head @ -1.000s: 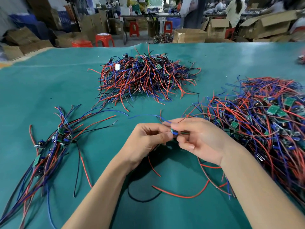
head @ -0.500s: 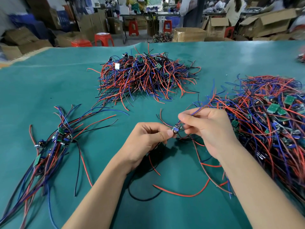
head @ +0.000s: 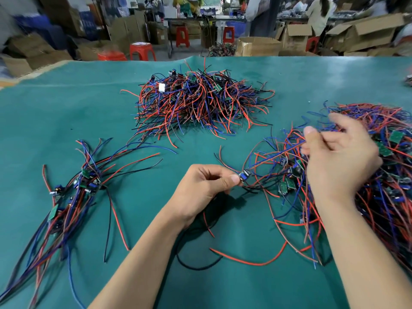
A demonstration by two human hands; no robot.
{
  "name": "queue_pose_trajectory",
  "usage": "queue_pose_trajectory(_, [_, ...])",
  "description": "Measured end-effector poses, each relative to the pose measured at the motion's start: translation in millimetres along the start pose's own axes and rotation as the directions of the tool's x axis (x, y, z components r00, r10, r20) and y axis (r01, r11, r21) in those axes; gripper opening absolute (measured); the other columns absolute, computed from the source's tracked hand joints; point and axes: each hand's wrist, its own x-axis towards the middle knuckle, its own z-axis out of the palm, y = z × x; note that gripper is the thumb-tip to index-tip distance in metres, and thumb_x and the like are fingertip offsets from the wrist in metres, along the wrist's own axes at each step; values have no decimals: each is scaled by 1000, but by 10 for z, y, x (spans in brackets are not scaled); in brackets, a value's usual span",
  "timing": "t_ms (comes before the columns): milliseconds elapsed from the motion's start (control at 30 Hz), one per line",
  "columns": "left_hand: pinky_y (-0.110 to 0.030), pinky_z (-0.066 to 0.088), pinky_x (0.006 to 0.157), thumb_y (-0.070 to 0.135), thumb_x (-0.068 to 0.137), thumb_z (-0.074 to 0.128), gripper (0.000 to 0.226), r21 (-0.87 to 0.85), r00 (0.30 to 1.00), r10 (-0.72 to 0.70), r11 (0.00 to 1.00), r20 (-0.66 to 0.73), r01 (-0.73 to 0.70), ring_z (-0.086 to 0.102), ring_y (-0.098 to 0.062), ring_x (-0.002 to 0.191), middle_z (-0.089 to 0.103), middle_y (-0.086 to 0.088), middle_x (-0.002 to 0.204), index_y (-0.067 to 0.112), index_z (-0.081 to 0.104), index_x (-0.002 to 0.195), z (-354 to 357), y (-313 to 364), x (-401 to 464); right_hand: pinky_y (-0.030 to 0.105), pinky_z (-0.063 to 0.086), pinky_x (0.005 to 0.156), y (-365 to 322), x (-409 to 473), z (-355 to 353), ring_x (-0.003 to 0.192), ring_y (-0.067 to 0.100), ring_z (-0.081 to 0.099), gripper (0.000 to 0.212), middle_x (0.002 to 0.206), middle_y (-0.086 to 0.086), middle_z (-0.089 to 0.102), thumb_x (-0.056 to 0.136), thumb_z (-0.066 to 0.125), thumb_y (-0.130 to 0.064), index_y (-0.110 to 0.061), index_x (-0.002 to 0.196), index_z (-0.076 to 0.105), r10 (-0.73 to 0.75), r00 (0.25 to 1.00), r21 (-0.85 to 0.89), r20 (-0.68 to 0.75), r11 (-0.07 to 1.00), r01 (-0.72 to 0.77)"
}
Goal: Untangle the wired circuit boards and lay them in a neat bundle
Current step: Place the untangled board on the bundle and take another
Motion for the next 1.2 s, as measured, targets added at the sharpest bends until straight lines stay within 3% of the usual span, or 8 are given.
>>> queue_pose_trajectory(133, [-15, 25, 42, 13, 95, 64, 22, -87, 974, -6, 996, -225, -14, 30, -8, 45, 53, -1, 59, 16, 71, 75, -13, -31, 49, 41, 53, 81, -48, -15, -32, 75, 31, 72, 26, 84, 7, 76, 93, 58, -35, -15, 99, 74, -84, 993, -218, -88, 974, 64])
queue_pose_trajectory(233, [-15, 26, 43, 14, 96, 63, 19, -95, 973, 11, 995, -231, -34, 31, -9, 47, 55, -2, 61, 17, 70, 78, 6, -26, 46, 40, 50, 68, -206, -338, 161, 66, 30, 67, 49, 67, 8, 72, 90, 54, -51, -8, 73, 71, -74, 932, -270, 356, 946, 179])
queue_pose_trajectory(300, [-17, 26, 44, 16, 94, 65, 21, -57, 984, 33, 997, -175, -44, 32, -10, 48, 56, -3, 62, 19, 72, 74, -3, -14, 28, 43, 56, 69, -301, -553, 274, 66, 23, 68, 50, 68, 3, 72, 84, 58, -60, -13, 77, 75, 46, 781, -108, 622, 994, 27])
queue_pose_trajectory(367, [-22, 26, 48, 17, 92, 68, 20, -24, 990, 53, 998, -131, -56, 33, -14, 53, 58, -3, 64, 19, 73, 72, -13, 1, 14, 39, 56, 64, -292, -619, 329, 66, 14, 69, 40, 73, -4, 75, 76, 70, -57, -19, 87, 79, 89, 709, -15, 699, 994, -110])
queue_pose_trajectory(600, [-21, 34, 57, 14, 91, 69, 14, -25, 998, 3, 1000, -56, -4, 46, -14, 61, 65, -1, 63, 13, 77, 80, -10, 12, 11, 12, 42, 51, -266, -509, 291, 60, 0, 61, 7, 73, -7, 77, 73, 82, -28, -33, 79, 81, 70, 793, 224, 605, 941, -254])
queue_pose_trajectory(967, [-18, 47, 68, 8, 94, 65, 14, -20, 998, -4, 1000, 55, 5, 57, -11, 65, 68, -6, 69, 6, 75, 85, 30, 43, -19, 19, 38, 48, -515, 32, -85, 52, 2, 51, 11, 59, -14, 66, 86, 74, -26, -29, 76, 74, 192, 981, 432, 41, 881, -190])
queue_pose_trajectory(1100, [-12, 42, 60, 7, 96, 61, 13, 7, 1000, 3, 1000, 2, -3, 54, -5, 61, 67, -7, 71, 1, 72, 90, 71, 80, -14, 21, 38, 45, -948, -74, 85, 49, 8, 50, 14, 56, -7, 65, 81, 76, -24, -28, 67, 77, 76, 964, 431, 255, 884, -183])
queue_pose_trajectory(1200, [-10, 42, 59, -1, 95, 59, 22, 32, 1000, 22, 999, -17, -22, 55, -1, 57, 66, -5, 67, 9, 69, 79, 98, 117, -36, 23, 39, 44, -1360, -356, 486, 50, 10, 53, 16, 58, -1, 68, 85, 79, -20, -19, 69, 78, 7, 791, 349, 612, 895, -278])
